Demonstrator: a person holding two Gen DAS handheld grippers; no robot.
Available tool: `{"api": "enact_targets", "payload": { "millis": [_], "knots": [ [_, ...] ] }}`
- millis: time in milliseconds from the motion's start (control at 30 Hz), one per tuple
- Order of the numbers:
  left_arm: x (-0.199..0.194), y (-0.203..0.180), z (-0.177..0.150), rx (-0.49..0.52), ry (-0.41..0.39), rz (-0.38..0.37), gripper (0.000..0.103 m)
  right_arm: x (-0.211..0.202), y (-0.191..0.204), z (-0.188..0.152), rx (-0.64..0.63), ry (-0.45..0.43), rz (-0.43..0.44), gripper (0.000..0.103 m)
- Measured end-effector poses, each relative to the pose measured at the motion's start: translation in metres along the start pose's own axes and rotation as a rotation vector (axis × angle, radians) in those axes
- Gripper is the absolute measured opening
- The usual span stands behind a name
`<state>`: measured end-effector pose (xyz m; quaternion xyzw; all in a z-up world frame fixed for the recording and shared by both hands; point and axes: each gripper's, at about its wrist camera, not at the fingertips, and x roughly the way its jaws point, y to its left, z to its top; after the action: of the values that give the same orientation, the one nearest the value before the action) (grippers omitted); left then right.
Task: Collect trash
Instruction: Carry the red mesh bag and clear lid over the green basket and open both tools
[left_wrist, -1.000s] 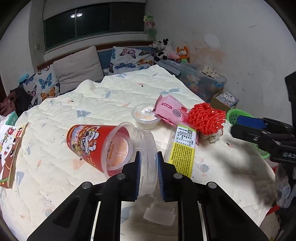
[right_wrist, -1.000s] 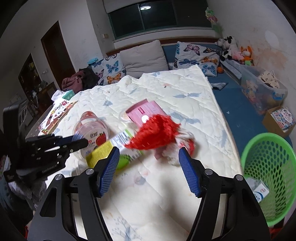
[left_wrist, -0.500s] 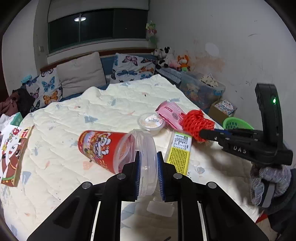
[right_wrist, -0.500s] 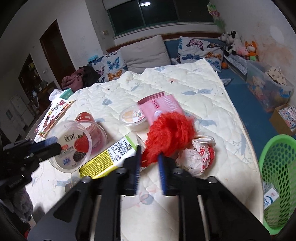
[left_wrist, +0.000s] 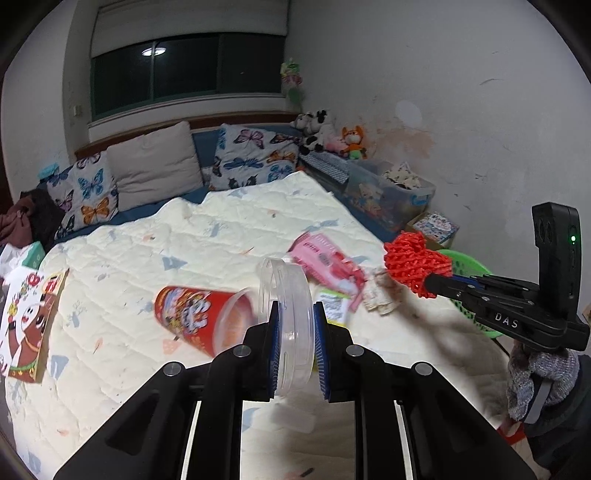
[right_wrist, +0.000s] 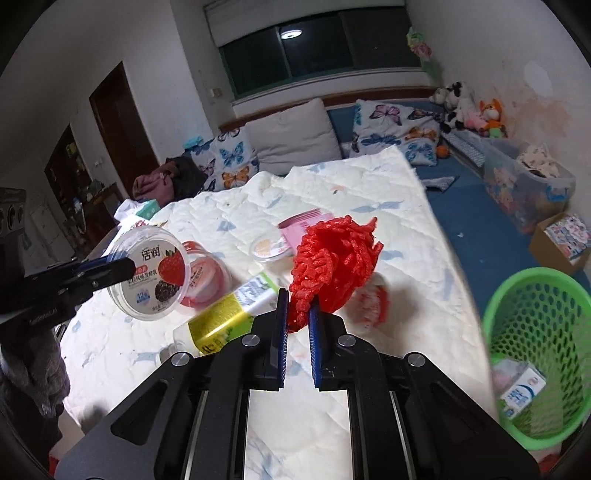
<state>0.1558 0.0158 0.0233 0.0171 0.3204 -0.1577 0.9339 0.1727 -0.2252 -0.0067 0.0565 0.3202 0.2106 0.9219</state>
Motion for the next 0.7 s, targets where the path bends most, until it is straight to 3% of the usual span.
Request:
{"api": "enact_targets", "payload": {
  "millis": [500, 700],
  "knots": [
    [0.032, -0.093, 0.032, 0.069, 0.009, -0.175, 0.016, -0.054, -0.126, -0.031, 0.15, 0.015, -0.252, 0.011],
    [0.051, -0.134, 0.042, 0.121, 0.026, -0.223, 0.016, -0.064, -0.17, -0.048, 0.245, 0.019, -0.288, 0.014]
  ]
}}
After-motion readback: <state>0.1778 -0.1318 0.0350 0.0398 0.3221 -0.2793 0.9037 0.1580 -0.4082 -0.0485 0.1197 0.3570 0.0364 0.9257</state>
